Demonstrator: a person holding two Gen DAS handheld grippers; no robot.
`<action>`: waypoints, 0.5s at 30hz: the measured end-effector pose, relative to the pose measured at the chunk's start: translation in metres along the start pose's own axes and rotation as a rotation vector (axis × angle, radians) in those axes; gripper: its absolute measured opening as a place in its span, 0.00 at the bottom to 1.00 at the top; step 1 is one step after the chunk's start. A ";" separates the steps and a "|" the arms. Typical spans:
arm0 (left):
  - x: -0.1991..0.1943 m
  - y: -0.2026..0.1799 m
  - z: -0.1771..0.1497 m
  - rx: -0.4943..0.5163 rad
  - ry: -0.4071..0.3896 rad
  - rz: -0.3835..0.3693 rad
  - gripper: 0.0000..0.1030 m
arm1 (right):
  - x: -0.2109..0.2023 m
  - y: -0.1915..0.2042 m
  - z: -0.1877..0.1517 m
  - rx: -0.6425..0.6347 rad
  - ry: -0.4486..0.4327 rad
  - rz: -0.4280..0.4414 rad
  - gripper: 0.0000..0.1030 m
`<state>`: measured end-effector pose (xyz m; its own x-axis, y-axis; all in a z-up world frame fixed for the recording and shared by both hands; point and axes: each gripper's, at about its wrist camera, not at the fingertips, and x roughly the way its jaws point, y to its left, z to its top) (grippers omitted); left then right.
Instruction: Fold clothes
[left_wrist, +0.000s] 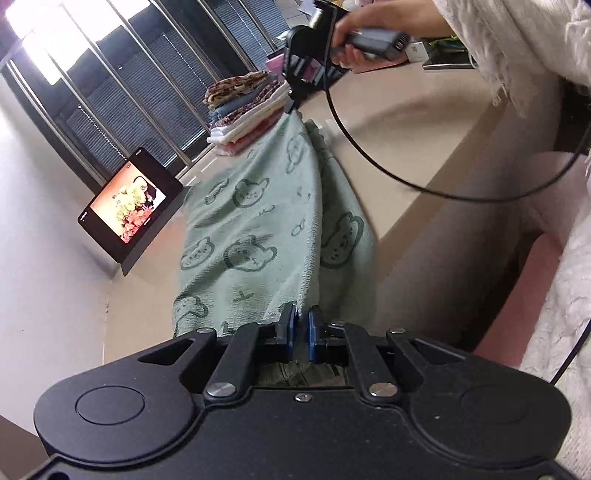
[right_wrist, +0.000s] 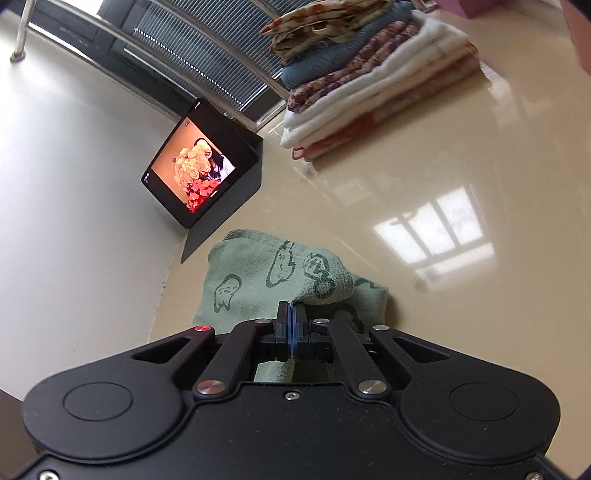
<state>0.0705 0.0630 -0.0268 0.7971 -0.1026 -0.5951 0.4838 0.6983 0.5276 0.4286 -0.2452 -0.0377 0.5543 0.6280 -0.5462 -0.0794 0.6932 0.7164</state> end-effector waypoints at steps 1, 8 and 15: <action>-0.002 0.001 0.001 -0.004 -0.005 0.009 0.07 | -0.002 -0.002 -0.002 0.008 -0.006 0.008 0.00; -0.022 0.016 0.011 -0.051 -0.055 0.094 0.07 | -0.024 -0.002 0.000 0.059 -0.074 0.124 0.00; -0.015 -0.012 0.003 0.052 -0.006 -0.041 0.07 | -0.038 -0.004 -0.011 0.020 -0.062 0.101 0.00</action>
<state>0.0534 0.0543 -0.0225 0.7781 -0.1352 -0.6134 0.5345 0.6555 0.5335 0.3986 -0.2679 -0.0252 0.5945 0.6710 -0.4431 -0.1216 0.6197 0.7754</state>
